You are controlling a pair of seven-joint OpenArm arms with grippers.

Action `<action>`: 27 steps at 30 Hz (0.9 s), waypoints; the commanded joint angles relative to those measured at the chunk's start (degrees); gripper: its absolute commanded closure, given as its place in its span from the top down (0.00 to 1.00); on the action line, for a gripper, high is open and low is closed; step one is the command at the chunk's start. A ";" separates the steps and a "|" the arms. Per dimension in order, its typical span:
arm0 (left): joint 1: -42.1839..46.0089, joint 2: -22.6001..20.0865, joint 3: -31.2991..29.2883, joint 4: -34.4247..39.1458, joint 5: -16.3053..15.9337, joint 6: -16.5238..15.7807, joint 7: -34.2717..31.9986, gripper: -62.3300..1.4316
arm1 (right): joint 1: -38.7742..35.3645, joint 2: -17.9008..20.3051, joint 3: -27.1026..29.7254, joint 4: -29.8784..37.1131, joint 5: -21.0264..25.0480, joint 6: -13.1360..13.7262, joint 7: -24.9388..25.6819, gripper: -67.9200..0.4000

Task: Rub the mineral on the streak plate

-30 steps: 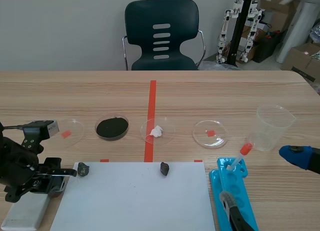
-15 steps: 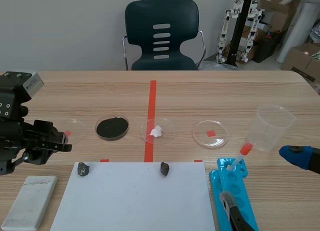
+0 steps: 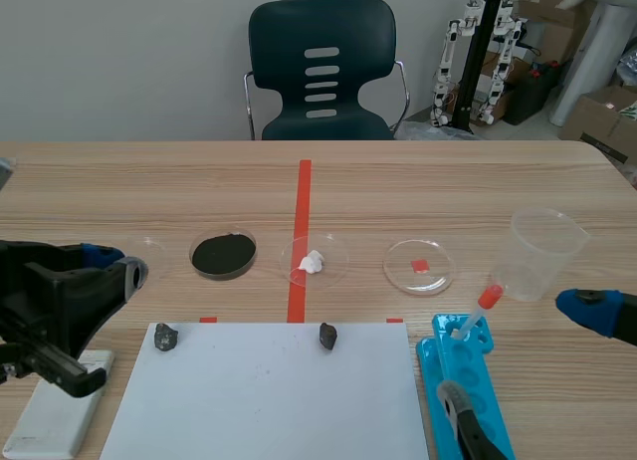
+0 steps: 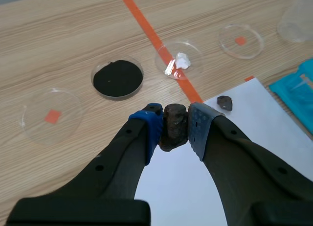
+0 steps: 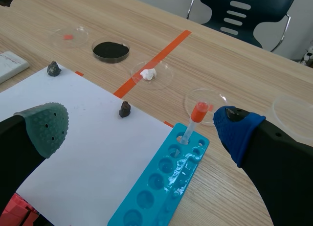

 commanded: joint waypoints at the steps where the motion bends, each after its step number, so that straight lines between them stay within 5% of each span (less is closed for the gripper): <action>1: 1.88 -0.02 -0.31 1.79 1.40 -0.85 -4.22 0.16 | 0.02 0.31 0.33 0.61 0.46 -0.17 0.83 0.92; 12: 11.76 1.60 -0.35 2.73 7.72 -2.40 -13.62 0.16 | 0.02 0.31 0.33 0.61 0.46 -0.17 0.81 0.92; 27: 12.87 1.55 -0.35 2.71 7.85 -2.58 -14.67 0.16 | 0.02 0.31 0.33 0.61 0.46 -0.17 0.83 0.92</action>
